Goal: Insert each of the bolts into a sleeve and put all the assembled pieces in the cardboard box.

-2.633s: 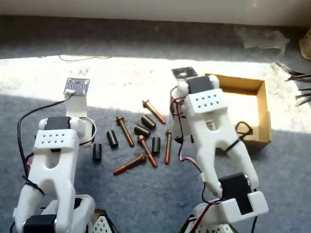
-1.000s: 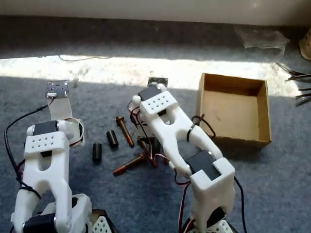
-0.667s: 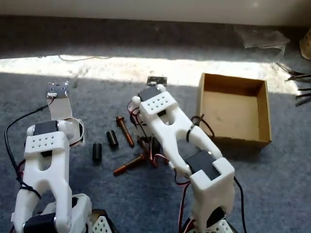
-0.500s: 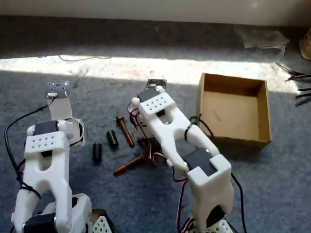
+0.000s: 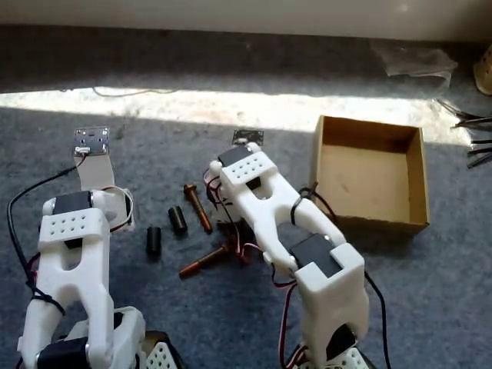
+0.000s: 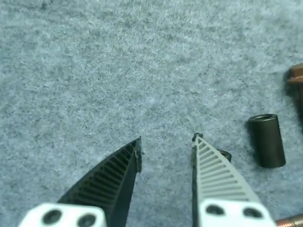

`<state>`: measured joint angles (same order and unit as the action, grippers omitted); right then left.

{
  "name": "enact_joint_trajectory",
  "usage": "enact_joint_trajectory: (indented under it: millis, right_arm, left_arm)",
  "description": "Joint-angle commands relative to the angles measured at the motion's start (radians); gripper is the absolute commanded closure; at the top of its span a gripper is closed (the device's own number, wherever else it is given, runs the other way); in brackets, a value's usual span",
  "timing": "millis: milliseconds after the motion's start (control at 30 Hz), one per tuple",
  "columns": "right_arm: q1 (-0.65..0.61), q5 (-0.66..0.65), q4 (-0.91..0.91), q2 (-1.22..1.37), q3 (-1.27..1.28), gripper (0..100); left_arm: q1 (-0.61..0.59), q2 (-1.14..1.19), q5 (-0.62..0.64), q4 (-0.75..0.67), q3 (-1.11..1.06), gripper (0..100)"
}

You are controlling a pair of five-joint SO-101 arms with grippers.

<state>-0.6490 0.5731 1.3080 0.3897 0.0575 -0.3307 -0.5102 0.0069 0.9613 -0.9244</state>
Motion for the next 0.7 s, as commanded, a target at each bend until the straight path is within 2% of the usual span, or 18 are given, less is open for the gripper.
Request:
enact_joint_trajectory:
  millis: [0,200,433,533,667]
  right_arm:
    - [-0.007,0.005,-0.016,-0.019,-0.005,83.6]
    - [-0.004,0.000,-0.018,-0.019,-0.005,89.5]
    - [0.001,-0.002,-0.019,-0.019,-0.005,91.3]
    - [0.021,-0.005,-0.050,-0.019,-0.005,99.1]
    - [0.036,-0.129,-0.045,-0.027,-0.008,99.5]
  left_arm:
    - [-0.013,-0.002,0.002,-0.015,0.007,83]
    - [-0.013,-0.002,0.002,-0.015,0.007,83]
    - [-0.013,-0.002,0.002,-0.015,0.007,83]
    - [-0.013,-0.002,0.002,-0.015,0.007,83]
    - [-0.013,-0.002,0.002,-0.015,0.007,83]
